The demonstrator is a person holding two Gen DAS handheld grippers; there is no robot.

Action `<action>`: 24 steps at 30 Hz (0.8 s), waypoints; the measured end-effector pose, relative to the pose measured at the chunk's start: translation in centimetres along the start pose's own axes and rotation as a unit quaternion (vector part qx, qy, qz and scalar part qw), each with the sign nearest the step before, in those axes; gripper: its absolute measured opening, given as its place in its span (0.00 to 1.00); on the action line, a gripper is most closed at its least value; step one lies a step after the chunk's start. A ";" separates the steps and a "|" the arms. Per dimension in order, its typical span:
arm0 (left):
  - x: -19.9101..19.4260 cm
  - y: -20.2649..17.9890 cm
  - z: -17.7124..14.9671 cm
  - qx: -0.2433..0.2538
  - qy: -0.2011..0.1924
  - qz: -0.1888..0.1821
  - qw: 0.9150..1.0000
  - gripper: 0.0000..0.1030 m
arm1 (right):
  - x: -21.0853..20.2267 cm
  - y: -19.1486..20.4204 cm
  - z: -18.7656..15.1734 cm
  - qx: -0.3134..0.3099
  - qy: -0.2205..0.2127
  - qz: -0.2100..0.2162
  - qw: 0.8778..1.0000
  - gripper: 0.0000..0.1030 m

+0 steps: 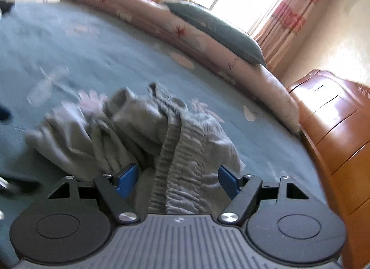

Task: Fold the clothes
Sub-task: 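Grasp the waistband with the right gripper while the left gripper grasps it too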

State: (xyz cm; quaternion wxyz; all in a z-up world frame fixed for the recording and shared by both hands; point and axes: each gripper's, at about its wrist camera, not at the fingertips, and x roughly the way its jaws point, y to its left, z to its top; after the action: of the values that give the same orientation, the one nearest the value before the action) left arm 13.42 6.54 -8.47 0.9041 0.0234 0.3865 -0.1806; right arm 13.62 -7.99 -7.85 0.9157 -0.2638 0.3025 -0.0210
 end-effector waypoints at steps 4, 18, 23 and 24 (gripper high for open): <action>-0.2 0.9 0.0 -0.007 -0.004 0.006 1.000 0.95 | -0.8 -2.0 -0.9 0.019 0.004 -0.024 1.000 0.77; 0.6 -1.3 0.6 0.009 -0.013 -0.024 1.000 0.95 | 0.0 -2.8 -1.4 0.031 -0.006 -0.023 0.999 0.57; -0.2 -0.4 0.2 0.006 -0.031 -0.017 0.999 0.95 | 1.0 -2.1 -1.4 0.009 -0.005 -0.029 1.000 0.31; -0.4 -0.2 0.2 0.008 -0.037 -0.014 0.999 0.94 | 0.8 -2.5 -1.5 0.011 -0.005 -0.025 1.000 0.25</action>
State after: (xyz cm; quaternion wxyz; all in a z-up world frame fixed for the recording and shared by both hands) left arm 13.21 6.40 -8.04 0.9149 0.0190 0.3519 -0.1970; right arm 13.72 -10.96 -8.06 0.9193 -0.2609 0.2912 -0.0462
